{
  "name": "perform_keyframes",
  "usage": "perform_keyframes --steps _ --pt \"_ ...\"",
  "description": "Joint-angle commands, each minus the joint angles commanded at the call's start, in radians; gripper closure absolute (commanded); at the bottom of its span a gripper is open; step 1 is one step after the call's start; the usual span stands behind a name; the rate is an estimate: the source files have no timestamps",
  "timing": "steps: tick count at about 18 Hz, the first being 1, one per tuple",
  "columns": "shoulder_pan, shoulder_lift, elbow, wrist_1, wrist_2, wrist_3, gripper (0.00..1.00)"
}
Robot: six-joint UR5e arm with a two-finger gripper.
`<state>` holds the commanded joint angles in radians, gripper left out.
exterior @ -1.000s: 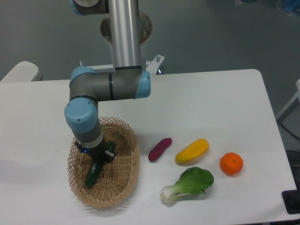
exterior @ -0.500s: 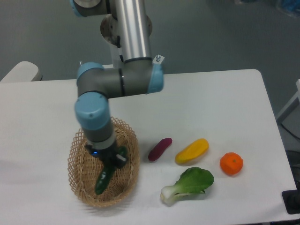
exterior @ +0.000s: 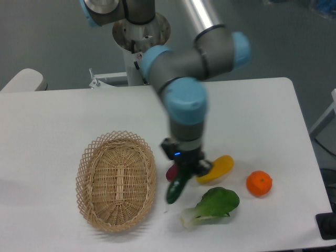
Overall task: Pick up the cucumber from the basket
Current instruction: 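Lift the cucumber out of the basket and carry it away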
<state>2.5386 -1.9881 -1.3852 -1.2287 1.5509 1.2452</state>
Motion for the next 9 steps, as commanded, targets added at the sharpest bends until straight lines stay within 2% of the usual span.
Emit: perform_keyframes --steps 4,9 --pt "0.069 0.002 0.005 -0.011 -0.014 0.091 0.80" --pt "0.098 0.003 0.008 -0.015 -0.015 0.148 0.80"
